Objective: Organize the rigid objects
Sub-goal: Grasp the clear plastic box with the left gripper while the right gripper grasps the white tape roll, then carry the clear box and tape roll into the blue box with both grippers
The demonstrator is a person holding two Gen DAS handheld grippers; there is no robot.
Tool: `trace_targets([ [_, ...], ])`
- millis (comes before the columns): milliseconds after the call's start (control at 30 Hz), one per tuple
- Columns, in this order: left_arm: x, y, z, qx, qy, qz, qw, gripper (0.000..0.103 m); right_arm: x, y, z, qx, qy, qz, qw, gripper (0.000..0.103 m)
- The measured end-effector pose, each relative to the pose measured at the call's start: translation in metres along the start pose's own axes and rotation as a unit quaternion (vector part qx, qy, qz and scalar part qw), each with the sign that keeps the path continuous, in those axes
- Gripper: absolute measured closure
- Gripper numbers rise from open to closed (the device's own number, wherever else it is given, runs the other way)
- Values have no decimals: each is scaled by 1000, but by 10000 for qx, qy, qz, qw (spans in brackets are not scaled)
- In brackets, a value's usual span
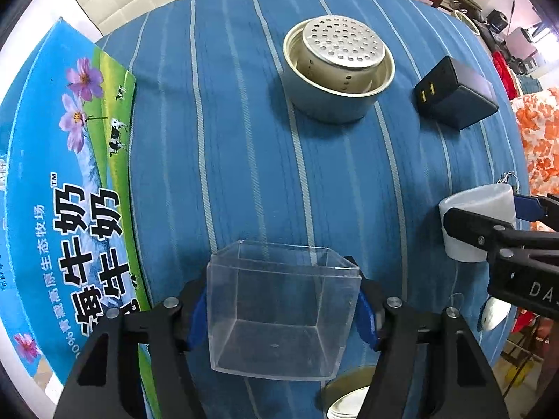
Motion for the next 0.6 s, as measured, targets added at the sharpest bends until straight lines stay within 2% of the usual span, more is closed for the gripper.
trace_targets([
  [133, -12, -12, -7, -114, -30, -18, 9999, 39, 6, -1, 0, -36, -23, 138, 9999, 32],
  [267, 1, -14, -16, -132, -115, -70, 9998, 39, 16, -4, -4, -73, -158, 355, 9992, 32],
  [433, -5, -17, -29, -206, -218, -37, 9995, 39, 30, -16, -18, -133, -300, 607, 9976, 32],
  [600, 4, -16, -52, -220, -374, 32, 9991, 39, 45, -19, -33, -274, -387, 803, 9956, 32],
])
Point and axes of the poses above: each gripper's, at about its wrist camera, not at the fingertips, and z roughly the way its jaws point, y to its left, x to its underside, the point moved 5 cm from there along z, roughly the way its jaws point, and after that the axes turned 3 degrees about x, right-handed, at the moved point
